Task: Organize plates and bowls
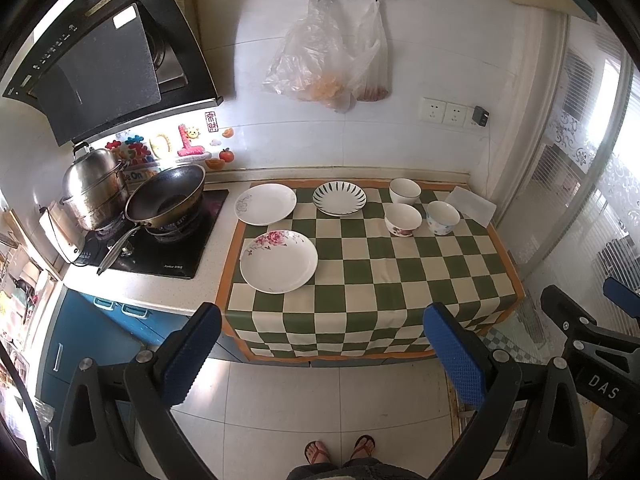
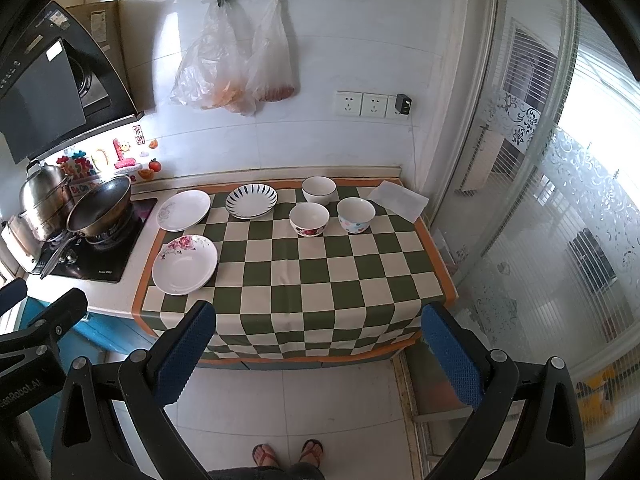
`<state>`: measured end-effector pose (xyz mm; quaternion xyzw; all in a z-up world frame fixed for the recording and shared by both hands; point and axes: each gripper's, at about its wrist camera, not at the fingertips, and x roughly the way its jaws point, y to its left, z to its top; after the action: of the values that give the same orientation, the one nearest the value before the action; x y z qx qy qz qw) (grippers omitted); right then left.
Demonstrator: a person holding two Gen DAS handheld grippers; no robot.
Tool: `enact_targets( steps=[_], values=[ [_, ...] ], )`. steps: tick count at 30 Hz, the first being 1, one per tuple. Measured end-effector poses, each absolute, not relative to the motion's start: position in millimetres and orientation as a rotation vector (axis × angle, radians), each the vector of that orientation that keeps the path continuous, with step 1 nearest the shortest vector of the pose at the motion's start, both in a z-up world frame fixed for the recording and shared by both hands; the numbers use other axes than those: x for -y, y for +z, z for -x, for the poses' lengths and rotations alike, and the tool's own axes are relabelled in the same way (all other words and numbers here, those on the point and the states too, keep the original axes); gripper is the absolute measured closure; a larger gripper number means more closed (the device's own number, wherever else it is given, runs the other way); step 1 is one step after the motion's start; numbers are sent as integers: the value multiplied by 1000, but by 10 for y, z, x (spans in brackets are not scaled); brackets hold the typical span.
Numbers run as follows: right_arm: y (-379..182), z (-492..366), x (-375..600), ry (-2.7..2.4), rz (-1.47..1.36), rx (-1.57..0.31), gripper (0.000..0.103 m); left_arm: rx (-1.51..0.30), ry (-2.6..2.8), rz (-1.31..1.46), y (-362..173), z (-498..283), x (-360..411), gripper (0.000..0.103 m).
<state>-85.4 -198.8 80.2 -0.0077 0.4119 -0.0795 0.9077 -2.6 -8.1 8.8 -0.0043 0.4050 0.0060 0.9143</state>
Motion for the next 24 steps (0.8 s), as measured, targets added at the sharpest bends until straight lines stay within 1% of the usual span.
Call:
enact_targets(
  steps=[24],
  values=[
    [780, 803, 1915, -160, 22, -856, 0, -834, 13, 8, 63, -3, 107, 0]
  ],
)
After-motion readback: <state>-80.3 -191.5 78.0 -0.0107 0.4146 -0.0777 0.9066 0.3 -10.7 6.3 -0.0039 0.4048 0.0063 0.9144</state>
